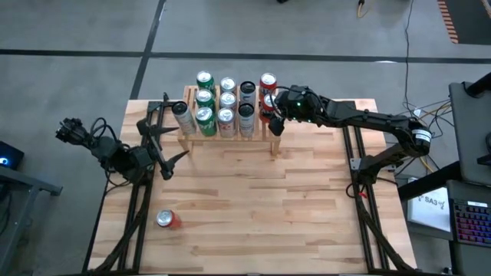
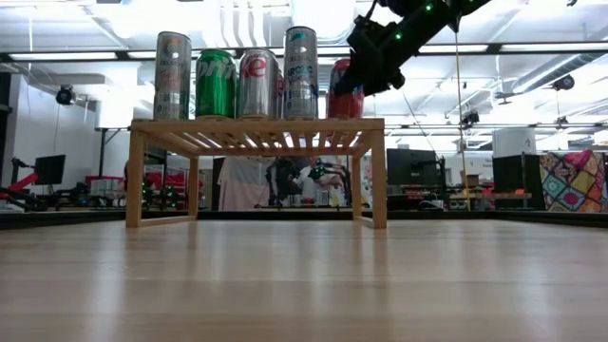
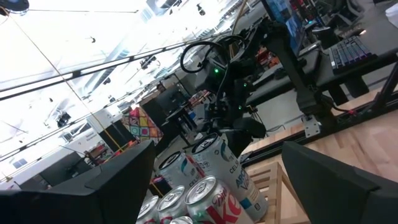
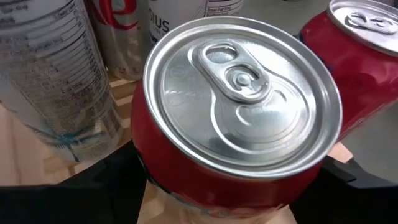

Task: Place canned beverage on shelf
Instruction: Put the top left orange soda can on the shelf

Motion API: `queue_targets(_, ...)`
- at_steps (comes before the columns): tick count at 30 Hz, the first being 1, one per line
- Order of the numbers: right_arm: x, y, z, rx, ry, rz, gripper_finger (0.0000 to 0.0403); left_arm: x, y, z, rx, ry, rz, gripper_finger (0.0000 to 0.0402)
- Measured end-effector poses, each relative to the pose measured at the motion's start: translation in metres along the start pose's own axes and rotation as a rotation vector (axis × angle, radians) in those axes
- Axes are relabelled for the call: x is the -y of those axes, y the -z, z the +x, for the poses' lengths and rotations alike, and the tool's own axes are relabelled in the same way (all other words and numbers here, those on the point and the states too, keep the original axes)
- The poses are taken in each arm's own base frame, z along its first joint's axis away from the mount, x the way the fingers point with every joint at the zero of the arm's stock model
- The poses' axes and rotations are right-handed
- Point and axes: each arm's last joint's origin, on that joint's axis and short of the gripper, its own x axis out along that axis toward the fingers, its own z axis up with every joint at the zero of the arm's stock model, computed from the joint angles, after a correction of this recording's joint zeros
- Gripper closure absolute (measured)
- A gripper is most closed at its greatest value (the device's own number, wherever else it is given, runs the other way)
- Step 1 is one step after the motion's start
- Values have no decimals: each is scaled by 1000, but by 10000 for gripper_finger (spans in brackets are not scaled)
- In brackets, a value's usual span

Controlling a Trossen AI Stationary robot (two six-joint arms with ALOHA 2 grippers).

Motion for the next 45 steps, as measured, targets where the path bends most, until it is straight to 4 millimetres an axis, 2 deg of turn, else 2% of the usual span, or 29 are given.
queue_targets(4,0,0,0,0,0,-38,109,0,0,0,-2,2,4,66)
queue_targets(14,1,0,0,2,28,11,106,1,1,0,-6,7,10,66)
queue_targets(45,0,4,2,-11,25,18,97,1,1,0,-7,8,12,66)
